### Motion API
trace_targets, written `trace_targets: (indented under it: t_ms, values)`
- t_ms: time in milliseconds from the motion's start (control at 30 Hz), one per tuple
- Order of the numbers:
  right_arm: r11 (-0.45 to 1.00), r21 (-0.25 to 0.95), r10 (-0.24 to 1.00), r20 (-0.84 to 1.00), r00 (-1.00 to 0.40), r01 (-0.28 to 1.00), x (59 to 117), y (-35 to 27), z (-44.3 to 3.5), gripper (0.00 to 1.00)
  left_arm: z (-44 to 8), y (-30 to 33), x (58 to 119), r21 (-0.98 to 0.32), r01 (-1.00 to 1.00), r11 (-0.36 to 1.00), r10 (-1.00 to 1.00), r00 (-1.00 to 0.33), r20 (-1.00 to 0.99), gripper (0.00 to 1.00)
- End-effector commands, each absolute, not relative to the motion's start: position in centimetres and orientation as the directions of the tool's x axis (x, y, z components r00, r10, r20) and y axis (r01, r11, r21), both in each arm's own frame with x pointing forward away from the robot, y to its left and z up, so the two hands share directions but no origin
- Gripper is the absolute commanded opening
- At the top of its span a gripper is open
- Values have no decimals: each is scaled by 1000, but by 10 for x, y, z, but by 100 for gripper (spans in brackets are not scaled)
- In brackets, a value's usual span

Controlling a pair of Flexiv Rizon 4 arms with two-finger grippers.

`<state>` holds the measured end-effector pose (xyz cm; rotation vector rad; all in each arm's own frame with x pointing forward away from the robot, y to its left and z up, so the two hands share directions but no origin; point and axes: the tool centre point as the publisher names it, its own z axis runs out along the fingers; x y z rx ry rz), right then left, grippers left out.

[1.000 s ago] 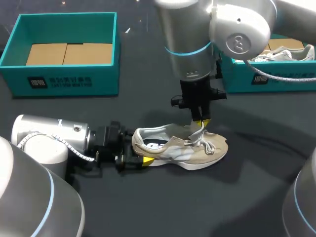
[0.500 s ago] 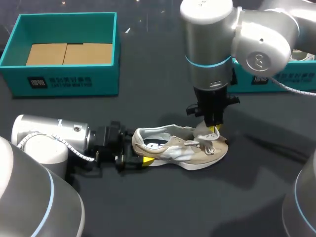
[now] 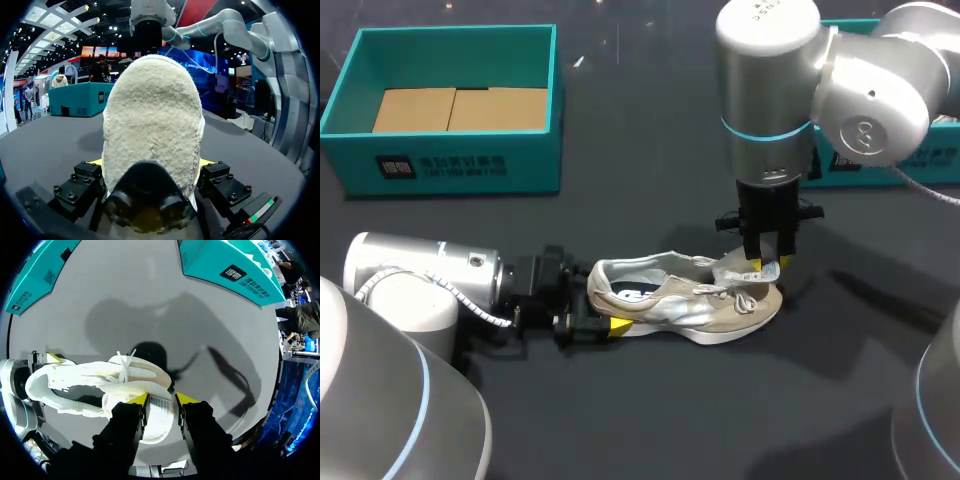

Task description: Take the shoe out of the shoebox, open the shoe tongue, remove and reinsert the insole, then place the shoe into the shoebox

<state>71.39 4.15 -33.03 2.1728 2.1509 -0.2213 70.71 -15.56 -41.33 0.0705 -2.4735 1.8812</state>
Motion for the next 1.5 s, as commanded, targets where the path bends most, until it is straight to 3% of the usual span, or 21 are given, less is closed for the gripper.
trace_targets:
  t_ms: [33,167,267,500,733,900,967,1100,1300,1400,1467,1500]
  values:
    - [-39,-37,988,-152,33,999,708,32,-335,49,-415,-158,706,-962,-56,267,-18,-998,53,0]
    - [-77,-43,983,-170,68,996,708,26,-337,53,-415,-158,706,-962,-56,267,-18,-998,53,0]
    - [-99,-43,978,-186,89,994,707,21,-332,49,-415,-158,706,-962,-56,267,-18,-998,53,0]
    - [-79,0,973,-219,77,997,705,26,-287,49,-415,-158,706,-962,-56,267,-18,-998,53,0]
    - [53,50,976,-215,-41,997,703,55,-234,48,-415,-158,706,-962,-56,267,-18,-998,53,0]
    - [229,59,959,-188,-214,972,706,78,-208,46,-415,-158,706,-962,-56,267,-18,-998,53,0]
    - [309,50,940,-168,-297,950,708,88,-202,39,-415,-158,706,-962,-56,267,-18,-998,53,0]
    - [431,37,895,-148,-422,902,713,105,-195,37,-415,-158,706,-962,-56,267,-18,-998,53,0]
    - [570,11,816,-127,-565,821,717,122,-188,26,-415,-158,706,-962,-56,267,-18,-998,53,0]
    - [657,4,747,-142,-650,754,717,129,-186,15,-415,-158,706,-962,-56,267,-18,-998,53,0]
    - [711,12,698,-135,-703,704,716,133,-185,0,-415,-158,706,-962,-56,267,-18,-998,53,0]
    - [737,25,673,-123,-729,676,716,134,-186,0,-415,-158,706,-962,-56,267,-18,-998,53,0]
